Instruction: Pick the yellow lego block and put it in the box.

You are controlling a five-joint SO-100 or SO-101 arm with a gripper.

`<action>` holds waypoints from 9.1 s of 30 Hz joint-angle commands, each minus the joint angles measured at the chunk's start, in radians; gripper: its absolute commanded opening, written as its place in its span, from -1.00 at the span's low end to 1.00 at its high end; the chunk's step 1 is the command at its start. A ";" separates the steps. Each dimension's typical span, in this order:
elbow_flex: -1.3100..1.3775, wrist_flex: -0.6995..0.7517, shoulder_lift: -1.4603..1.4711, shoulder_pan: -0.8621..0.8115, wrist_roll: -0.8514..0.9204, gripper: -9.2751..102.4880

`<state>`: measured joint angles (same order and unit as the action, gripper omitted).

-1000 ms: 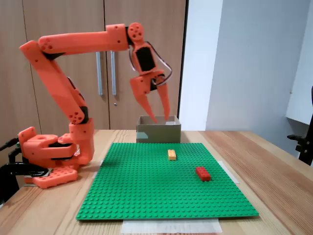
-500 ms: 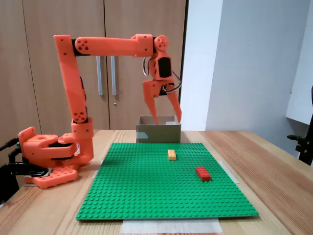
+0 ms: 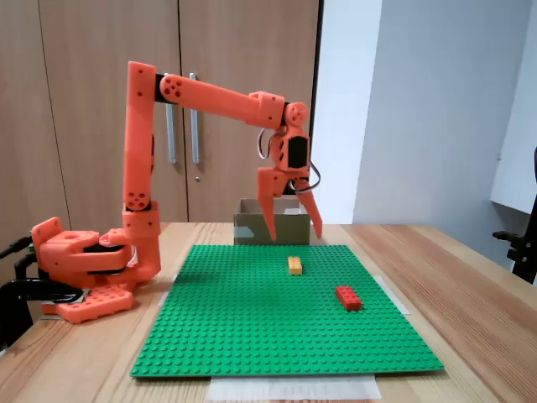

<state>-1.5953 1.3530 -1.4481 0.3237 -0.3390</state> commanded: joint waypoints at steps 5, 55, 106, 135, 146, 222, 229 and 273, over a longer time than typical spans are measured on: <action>-0.040 -0.078 0.008 -0.031 0.087 -0.19; -0.187 -0.252 0.006 -0.114 0.296 -0.51; 0.540 0.123 -0.216 0.291 0.290 -0.85; 0.169 -0.275 0.029 0.534 0.299 -0.85; 0.483 -0.187 0.313 0.532 0.287 -0.85; -0.069 -0.474 -0.586 0.181 0.407 -0.85; -0.264 -0.598 -0.798 -0.008 0.399 -0.85; -1.585 -0.552 -1.816 -0.293 0.400 -0.85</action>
<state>-3.1539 0.7961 -3.2674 0.0368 0.0583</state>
